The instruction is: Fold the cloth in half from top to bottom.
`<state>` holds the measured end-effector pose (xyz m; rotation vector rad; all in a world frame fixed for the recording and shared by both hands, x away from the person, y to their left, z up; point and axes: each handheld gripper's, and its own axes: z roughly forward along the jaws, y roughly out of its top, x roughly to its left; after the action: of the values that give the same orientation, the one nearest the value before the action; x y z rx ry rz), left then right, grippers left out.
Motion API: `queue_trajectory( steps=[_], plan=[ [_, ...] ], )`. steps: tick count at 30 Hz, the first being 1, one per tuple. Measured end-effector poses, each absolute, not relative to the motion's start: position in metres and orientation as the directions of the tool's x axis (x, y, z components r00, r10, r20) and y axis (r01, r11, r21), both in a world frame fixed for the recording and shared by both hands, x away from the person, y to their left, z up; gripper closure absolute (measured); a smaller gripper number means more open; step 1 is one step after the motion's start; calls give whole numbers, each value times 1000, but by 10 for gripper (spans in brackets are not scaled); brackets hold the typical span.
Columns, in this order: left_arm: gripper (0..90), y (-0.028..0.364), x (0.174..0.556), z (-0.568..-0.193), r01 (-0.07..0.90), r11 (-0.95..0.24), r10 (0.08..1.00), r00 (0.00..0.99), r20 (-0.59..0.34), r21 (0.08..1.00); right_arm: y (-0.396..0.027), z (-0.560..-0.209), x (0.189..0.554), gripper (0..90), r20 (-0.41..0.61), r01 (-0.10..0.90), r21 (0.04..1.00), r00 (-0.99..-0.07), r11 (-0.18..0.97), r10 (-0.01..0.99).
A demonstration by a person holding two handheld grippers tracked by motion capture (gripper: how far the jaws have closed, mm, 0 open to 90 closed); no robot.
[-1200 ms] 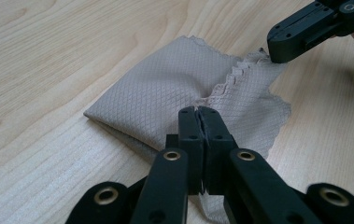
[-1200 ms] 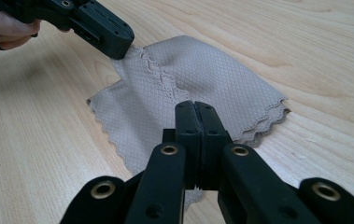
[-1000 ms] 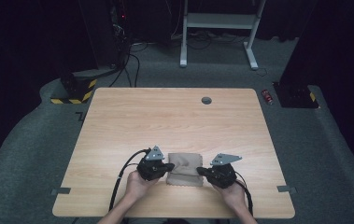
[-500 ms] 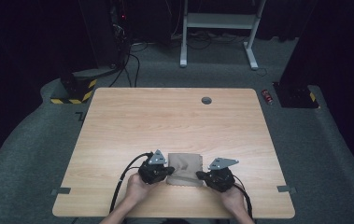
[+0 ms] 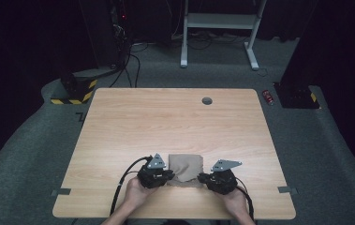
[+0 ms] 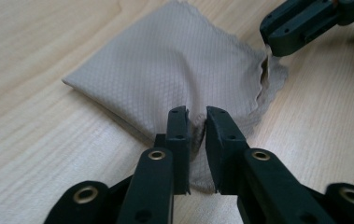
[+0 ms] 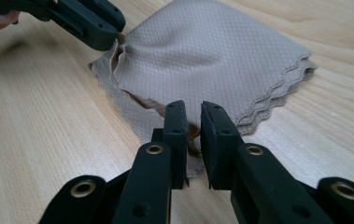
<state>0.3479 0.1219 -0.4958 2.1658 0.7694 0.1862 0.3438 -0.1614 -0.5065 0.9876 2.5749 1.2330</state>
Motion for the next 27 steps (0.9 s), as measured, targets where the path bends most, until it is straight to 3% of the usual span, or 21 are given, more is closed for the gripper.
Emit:
queue_trajectory(
  steps=[6,12,22,27],
  plan=[
    [727,117,356,-486,475,-450,609,783,-129,757,-162,-500,348,808,181,518,748,-761,416,622],
    [654,102,357,-496,474,-511,612,787,-85,717,-150,-503,351,801,148,510,736,-763,446,629],
    [574,108,340,-510,459,-579,601,799,-28,674,-149,-516,335,706,84,477,713,-786,515,612],
    [546,111,336,-511,462,-583,602,798,-26,668,-155,-519,330,753,80,473,717,-786,512,613]
  ],
)
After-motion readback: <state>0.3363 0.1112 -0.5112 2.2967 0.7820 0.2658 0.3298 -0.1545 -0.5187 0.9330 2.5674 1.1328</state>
